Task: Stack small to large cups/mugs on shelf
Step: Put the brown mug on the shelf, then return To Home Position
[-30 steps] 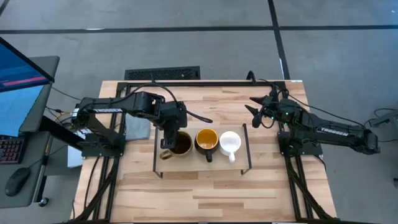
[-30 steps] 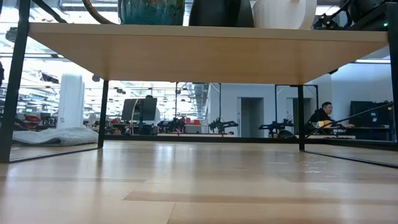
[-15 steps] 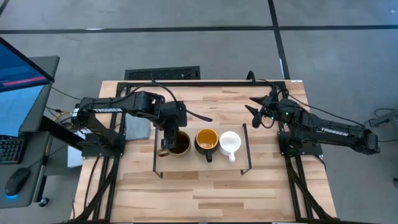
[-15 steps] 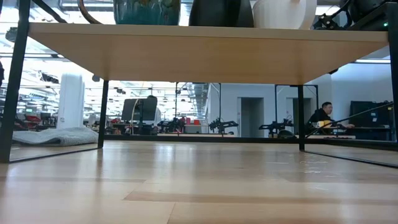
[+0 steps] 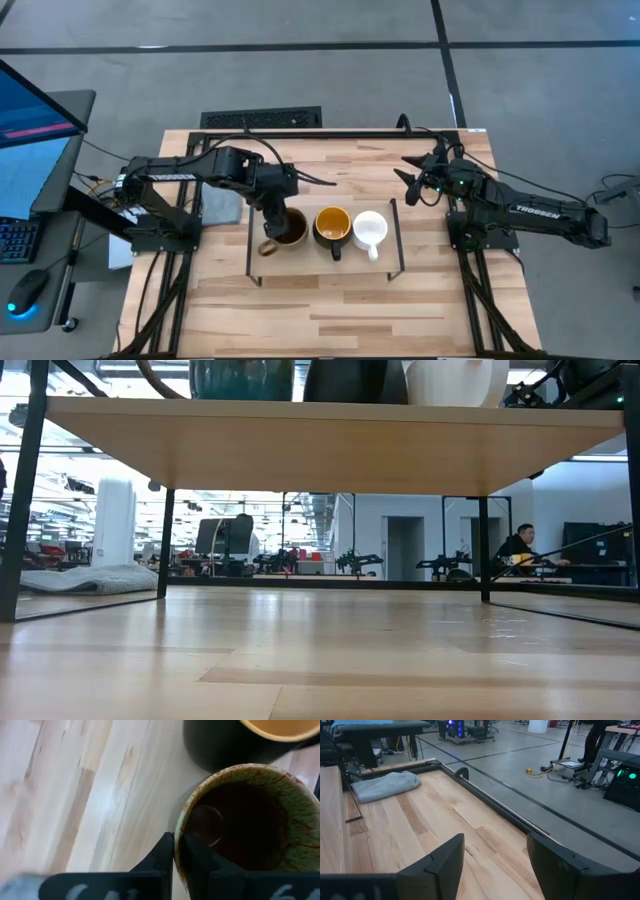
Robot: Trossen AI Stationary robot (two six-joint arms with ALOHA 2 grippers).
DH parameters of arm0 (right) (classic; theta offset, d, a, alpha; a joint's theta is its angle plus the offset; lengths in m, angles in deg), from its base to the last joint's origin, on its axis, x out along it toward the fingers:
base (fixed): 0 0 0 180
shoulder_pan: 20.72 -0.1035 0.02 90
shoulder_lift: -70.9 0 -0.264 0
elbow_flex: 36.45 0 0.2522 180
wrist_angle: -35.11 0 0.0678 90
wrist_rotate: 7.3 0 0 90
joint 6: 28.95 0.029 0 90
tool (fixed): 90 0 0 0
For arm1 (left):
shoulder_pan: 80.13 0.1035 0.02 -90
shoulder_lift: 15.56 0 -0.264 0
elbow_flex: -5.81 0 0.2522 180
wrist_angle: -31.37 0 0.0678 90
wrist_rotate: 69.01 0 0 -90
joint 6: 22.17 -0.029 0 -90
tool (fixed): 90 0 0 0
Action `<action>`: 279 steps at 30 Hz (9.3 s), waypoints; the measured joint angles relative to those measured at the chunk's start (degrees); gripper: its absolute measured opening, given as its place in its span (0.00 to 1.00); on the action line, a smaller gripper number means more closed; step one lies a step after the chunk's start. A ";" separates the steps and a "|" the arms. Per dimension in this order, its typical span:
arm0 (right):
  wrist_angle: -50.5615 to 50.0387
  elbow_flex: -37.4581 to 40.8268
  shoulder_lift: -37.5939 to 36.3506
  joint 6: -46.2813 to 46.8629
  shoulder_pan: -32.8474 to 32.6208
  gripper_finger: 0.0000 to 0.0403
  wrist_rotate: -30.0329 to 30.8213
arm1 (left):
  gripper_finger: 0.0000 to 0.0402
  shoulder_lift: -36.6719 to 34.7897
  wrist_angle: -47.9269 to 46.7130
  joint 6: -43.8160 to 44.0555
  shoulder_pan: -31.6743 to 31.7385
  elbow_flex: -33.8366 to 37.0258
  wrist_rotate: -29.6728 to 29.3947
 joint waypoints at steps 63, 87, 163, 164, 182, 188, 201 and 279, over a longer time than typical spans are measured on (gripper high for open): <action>-0.11 0.00 -0.01 -3.12 0.02 0.59 -0.04 | 0.01 2.08 -11.51 41.38 -4.06 -4.94 -8.01; -0.09 0.00 -0.02 -5.57 0.02 0.59 -0.07 | 0.09 2.10 -11.52 46.12 -5.20 -4.87 -6.26; 19.25 -0.07 -0.50 -4.51 2.20 0.59 -0.24 | 0.36 -17.30 -5.29 -0.54 -2.59 -2.38 -47.70; 19.26 -0.07 -0.50 -4.48 3.13 0.59 -0.24 | 0.36 -19.86 -2.28 -1.25 -2.36 1.00 -47.60; 23.04 -0.04 -0.33 -0.02 16.41 0.59 -5.03 | 0.36 -56.94 51.44 -22.73 20.18 53.56 -19.51; 22.18 -0.04 -0.26 -1.39 18.58 0.59 -9.25 | 0.36 -59.71 60.24 -24.22 28.08 61.24 -7.21; 26.21 3.69 1.92 -3.63 24.21 0.59 -14.32 | 0.36 -61.69 71.01 -22.81 37.23 75.44 -5.77; 35.26 17.90 -11.36 -2.97 17.99 0.59 -24.00 | 0.36 -87.17 71.43 -18.22 40.28 93.11 -10.86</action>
